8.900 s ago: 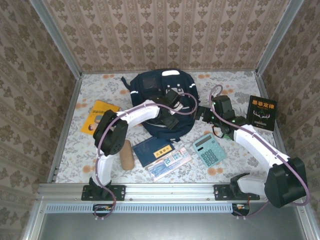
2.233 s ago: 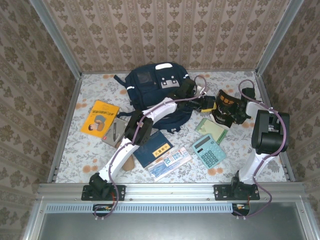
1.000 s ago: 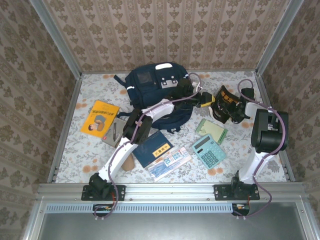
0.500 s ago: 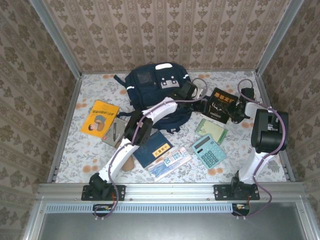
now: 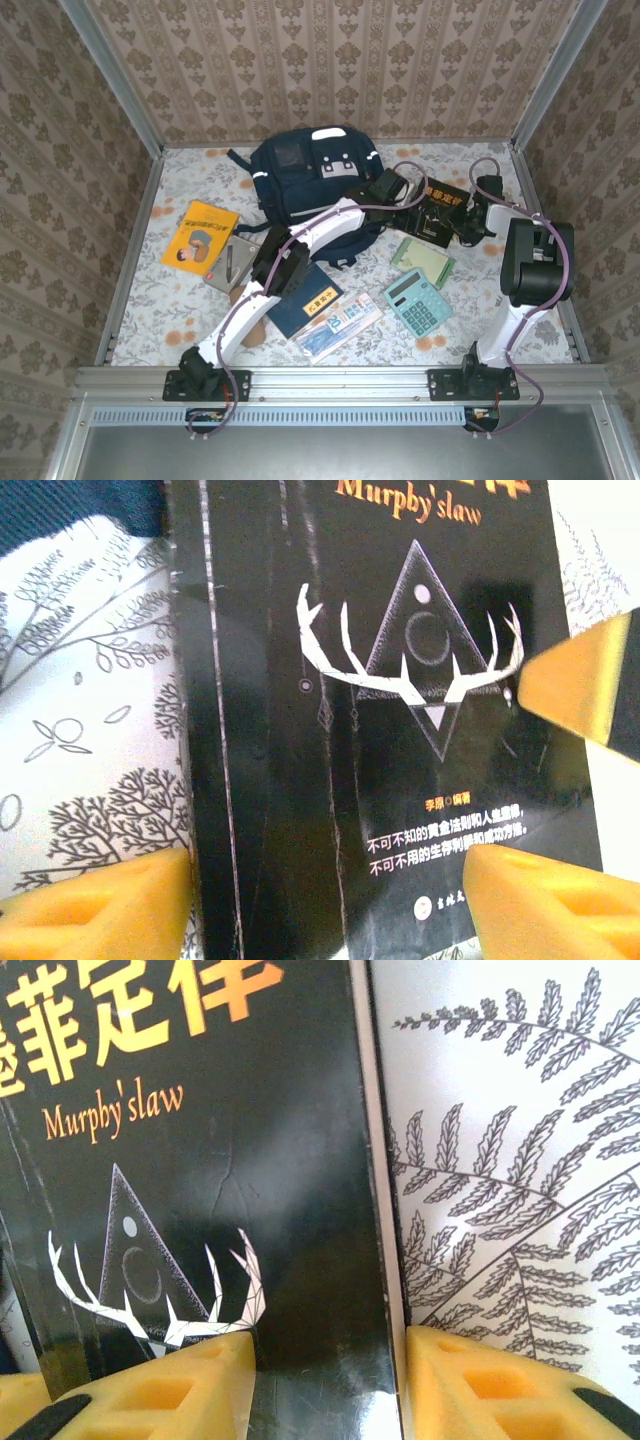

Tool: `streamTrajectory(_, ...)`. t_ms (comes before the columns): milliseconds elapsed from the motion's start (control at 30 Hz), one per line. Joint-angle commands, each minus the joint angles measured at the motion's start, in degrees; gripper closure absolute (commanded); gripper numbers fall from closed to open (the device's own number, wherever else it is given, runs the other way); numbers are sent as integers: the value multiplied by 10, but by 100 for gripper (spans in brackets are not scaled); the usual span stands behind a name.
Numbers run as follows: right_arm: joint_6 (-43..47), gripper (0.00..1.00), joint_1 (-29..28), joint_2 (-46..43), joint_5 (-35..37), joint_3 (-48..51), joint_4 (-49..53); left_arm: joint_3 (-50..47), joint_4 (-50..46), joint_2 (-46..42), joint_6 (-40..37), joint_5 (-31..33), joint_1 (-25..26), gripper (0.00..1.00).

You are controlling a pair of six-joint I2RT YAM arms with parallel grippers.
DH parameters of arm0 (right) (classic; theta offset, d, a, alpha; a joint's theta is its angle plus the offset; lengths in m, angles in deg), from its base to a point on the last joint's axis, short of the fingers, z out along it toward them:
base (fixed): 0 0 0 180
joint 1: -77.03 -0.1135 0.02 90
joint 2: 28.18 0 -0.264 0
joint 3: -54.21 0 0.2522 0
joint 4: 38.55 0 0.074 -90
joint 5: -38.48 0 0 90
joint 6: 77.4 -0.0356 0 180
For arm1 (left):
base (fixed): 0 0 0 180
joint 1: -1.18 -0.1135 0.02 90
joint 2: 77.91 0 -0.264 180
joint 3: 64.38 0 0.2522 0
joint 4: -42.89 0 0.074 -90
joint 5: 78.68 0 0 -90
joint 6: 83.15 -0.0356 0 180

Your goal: Pack the student bag

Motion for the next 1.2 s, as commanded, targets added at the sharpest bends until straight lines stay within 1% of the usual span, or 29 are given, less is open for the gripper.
streamTrajectory(0,7,57,-29,-22,-34,13,29,13,57,7,35,-20,9,27)
streamTrajectory(100,8,57,-29,-23,-18,12,36,23,58,17,40,-6,8,27)
streamTrajectory(233,5,57,-29,-21,3,13,42,29,41,23,31,36,9,28)
streamTrajectory(300,3,57,-29,-20,16,13,46,27,30,25,19,56,9,26)
streamTrajectory(467,0,57,-29,-15,32,11,52,29,34,28,6,60,10,24)
streamTrajectory(567,2,57,-29,-9,30,5,53,47,11,40,6,42,9,24)
streamTrajectory(633,5,57,-30,-2,27,0,50,64,-14,47,-2,19,10,25)
streamTrajectory(700,4,57,-30,4,27,-3,51,71,-55,42,-23,60,20,25)
streamTrajectory(733,1,57,-31,5,27,-2,48,69,-70,37,-39,103,27,25)
streamTrajectory(767,-1,57,-32,5,27,-1,45,59,-71,26,-63,139,35,21)
streamTrajectory(800,-2,57,-34,5,27,1,44,46,-60,17,-77,152,40,20)
streamTrajectory(900,-3,57,-36,5,24,0,46,35,-41,5,-82,177,38,19)
streamTrajectory(1033,2,57,-36,-1,26,-1,54,52,-27,8,-71,157,22,19)
streamTrajectory(1167,6,57,-36,-4,27,-2,59,62,-15,4,-83,161,18,19)
